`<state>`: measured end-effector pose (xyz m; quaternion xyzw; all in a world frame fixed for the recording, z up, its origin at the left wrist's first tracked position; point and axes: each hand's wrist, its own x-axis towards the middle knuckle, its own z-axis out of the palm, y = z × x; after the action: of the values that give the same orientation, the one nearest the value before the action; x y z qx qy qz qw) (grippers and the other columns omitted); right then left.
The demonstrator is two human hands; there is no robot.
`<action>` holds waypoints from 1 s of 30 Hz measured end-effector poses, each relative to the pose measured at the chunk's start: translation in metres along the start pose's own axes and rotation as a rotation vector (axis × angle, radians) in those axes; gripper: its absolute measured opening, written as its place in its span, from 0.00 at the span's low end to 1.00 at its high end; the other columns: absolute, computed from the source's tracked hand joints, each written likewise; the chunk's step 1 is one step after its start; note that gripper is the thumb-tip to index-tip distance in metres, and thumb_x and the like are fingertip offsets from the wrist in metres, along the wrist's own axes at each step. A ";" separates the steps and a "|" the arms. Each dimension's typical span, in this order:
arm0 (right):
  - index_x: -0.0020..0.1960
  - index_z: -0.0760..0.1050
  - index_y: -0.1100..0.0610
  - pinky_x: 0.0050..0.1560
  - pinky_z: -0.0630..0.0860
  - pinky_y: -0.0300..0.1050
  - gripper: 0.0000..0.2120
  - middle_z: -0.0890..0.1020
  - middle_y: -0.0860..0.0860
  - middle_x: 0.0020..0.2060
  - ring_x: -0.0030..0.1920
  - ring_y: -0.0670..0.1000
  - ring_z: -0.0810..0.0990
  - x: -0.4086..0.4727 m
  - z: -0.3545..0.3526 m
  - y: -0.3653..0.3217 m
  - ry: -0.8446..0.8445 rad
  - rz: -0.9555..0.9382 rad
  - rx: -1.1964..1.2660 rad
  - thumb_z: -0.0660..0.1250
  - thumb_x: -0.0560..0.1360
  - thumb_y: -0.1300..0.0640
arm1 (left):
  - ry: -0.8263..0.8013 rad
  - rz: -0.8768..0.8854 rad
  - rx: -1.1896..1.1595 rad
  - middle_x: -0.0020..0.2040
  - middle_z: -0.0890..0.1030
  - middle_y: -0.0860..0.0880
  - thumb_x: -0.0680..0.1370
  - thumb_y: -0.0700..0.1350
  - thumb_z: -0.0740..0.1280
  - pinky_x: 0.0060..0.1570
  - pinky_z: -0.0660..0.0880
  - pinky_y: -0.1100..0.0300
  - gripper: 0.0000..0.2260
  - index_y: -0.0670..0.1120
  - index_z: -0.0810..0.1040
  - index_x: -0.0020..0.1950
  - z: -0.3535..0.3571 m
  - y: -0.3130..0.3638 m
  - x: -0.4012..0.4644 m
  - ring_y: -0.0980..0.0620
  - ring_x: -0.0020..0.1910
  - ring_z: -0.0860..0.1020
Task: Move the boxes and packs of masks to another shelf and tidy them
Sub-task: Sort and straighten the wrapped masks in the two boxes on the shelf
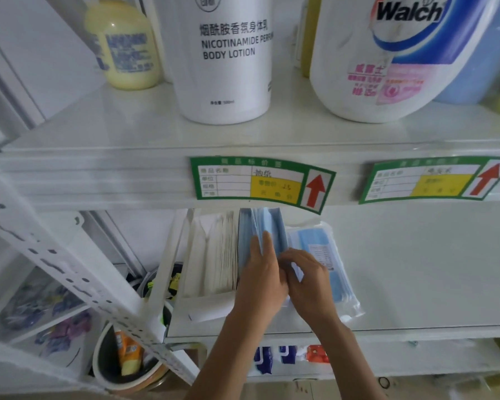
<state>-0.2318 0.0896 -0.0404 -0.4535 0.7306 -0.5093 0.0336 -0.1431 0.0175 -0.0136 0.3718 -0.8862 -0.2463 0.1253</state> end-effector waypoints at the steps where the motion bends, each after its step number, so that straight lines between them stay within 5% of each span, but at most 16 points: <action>1: 0.49 0.83 0.55 0.49 0.77 0.39 0.13 0.84 0.46 0.44 0.47 0.47 0.82 -0.002 0.000 0.000 0.025 0.020 0.025 0.69 0.74 0.71 | -0.020 0.032 0.015 0.83 0.51 0.40 0.85 0.48 0.59 0.70 0.71 0.48 0.32 0.46 0.46 0.84 0.001 -0.004 -0.001 0.40 0.78 0.65; 4: 0.49 0.82 0.52 0.48 0.73 0.29 0.15 0.84 0.42 0.45 0.49 0.43 0.81 -0.004 0.001 -0.005 0.141 0.079 0.075 0.64 0.78 0.70 | 0.016 0.115 0.054 0.84 0.46 0.40 0.85 0.51 0.59 0.76 0.64 0.46 0.33 0.48 0.44 0.84 0.003 -0.007 -0.006 0.41 0.82 0.53; 7: 0.52 0.80 0.46 0.51 0.70 0.24 0.14 0.82 0.36 0.49 0.53 0.36 0.79 0.002 0.000 -0.012 0.209 0.159 0.103 0.62 0.81 0.64 | 0.068 0.119 0.068 0.84 0.51 0.40 0.85 0.53 0.58 0.77 0.63 0.50 0.32 0.44 0.48 0.84 0.006 -0.007 -0.013 0.44 0.82 0.57; 12: 0.51 0.81 0.47 0.48 0.70 0.24 0.10 0.83 0.41 0.48 0.51 0.39 0.80 0.027 -0.004 -0.023 -0.114 0.242 0.108 0.63 0.81 0.59 | 0.088 0.324 0.022 0.74 0.75 0.50 0.83 0.52 0.56 0.79 0.60 0.49 0.23 0.48 0.68 0.77 -0.004 -0.016 -0.025 0.53 0.75 0.69; 15: 0.57 0.79 0.51 0.51 0.76 0.35 0.08 0.82 0.47 0.50 0.51 0.49 0.81 0.048 -0.008 -0.031 -0.218 0.230 -0.108 0.64 0.80 0.56 | 0.262 0.361 -0.044 0.65 0.83 0.51 0.83 0.51 0.57 0.73 0.71 0.48 0.18 0.48 0.79 0.67 -0.013 -0.033 -0.041 0.52 0.67 0.77; 17: 0.66 0.73 0.51 0.56 0.77 0.51 0.17 0.77 0.51 0.60 0.58 0.54 0.78 0.053 -0.001 -0.041 -0.369 0.219 -0.374 0.64 0.79 0.47 | 0.334 0.340 -0.040 0.58 0.85 0.52 0.81 0.48 0.59 0.68 0.75 0.47 0.15 0.48 0.83 0.59 -0.016 -0.048 -0.046 0.53 0.60 0.81; 20: 0.70 0.63 0.51 0.55 0.74 0.56 0.28 0.71 0.53 0.63 0.62 0.58 0.74 0.050 0.024 -0.055 -0.539 0.188 -0.689 0.62 0.77 0.36 | 0.346 0.329 -0.063 0.55 0.86 0.54 0.79 0.44 0.61 0.65 0.77 0.51 0.13 0.48 0.85 0.56 -0.021 -0.066 -0.047 0.57 0.58 0.81; 26: 0.75 0.54 0.49 0.54 0.75 0.56 0.33 0.69 0.57 0.63 0.61 0.61 0.74 0.050 0.028 -0.050 -0.531 0.256 -0.576 0.68 0.77 0.48 | 0.317 0.332 -0.150 0.58 0.85 0.54 0.78 0.40 0.67 0.67 0.76 0.52 0.10 0.47 0.85 0.56 -0.023 -0.088 -0.055 0.60 0.65 0.76; 30: 0.72 0.58 0.47 0.47 0.76 0.52 0.28 0.69 0.56 0.60 0.53 0.59 0.76 0.050 0.027 -0.049 -0.516 0.222 -0.563 0.64 0.76 0.59 | 0.300 0.340 -0.174 0.62 0.84 0.53 0.80 0.42 0.65 0.71 0.72 0.55 0.11 0.47 0.86 0.57 -0.022 -0.094 -0.062 0.57 0.70 0.75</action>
<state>-0.2166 0.0323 0.0048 -0.4763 0.8538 -0.1518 0.1453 -0.0349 -0.0023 -0.0472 0.2373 -0.8830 -0.2391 0.3269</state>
